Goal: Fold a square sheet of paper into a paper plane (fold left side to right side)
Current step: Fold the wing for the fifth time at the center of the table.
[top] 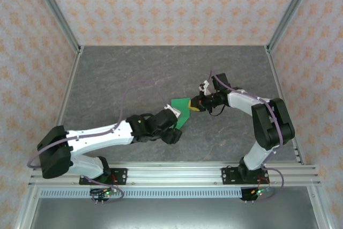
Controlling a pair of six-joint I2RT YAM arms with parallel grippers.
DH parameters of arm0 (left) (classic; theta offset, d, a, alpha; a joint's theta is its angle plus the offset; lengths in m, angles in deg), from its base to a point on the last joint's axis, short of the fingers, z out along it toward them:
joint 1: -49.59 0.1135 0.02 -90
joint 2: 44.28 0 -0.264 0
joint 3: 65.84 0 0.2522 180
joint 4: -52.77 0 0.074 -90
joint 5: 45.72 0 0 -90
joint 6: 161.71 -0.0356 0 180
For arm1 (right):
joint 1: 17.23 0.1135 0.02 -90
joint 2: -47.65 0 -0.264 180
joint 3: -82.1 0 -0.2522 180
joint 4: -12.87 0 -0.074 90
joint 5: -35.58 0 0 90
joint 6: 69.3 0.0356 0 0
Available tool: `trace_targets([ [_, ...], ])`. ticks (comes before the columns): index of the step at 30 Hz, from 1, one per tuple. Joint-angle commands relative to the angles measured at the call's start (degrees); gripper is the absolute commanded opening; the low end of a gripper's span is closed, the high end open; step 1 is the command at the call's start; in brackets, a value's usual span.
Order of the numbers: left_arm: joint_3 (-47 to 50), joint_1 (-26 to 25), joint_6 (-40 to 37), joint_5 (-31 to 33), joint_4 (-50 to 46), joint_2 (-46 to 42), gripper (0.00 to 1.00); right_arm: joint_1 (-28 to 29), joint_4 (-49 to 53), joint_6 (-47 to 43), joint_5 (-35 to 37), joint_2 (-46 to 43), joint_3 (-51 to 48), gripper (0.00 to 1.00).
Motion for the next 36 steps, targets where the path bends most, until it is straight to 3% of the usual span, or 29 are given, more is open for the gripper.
trace_targets([
  [1, -2.57, -1.41, 0.79, 3.10, 1.91, 2.02, 0.69, 0.37, 2.02, 1.31, 1.47, 0.94, 1.56, 0.00],
  [11, -5.20, -2.08, 1.17, 0.70, 3.69, 9.76, 0.69, 0.37, 3.26, 2.70, 2.39, 3.26, 3.30, 0.00],
  [27, -17.23, -1.95, 3.54, 12.25, -5.63, 25.06, 0.68, 0.41, 5.62, 1.43, 2.12, 4.40, 4.25, 0.00],
  [36, -18.41, -1.86, 4.83, 14.87, -8.08, 28.11, 0.59, 0.71, 6.41, 1.06, 1.95, 4.73, 4.72, 0.00],
])
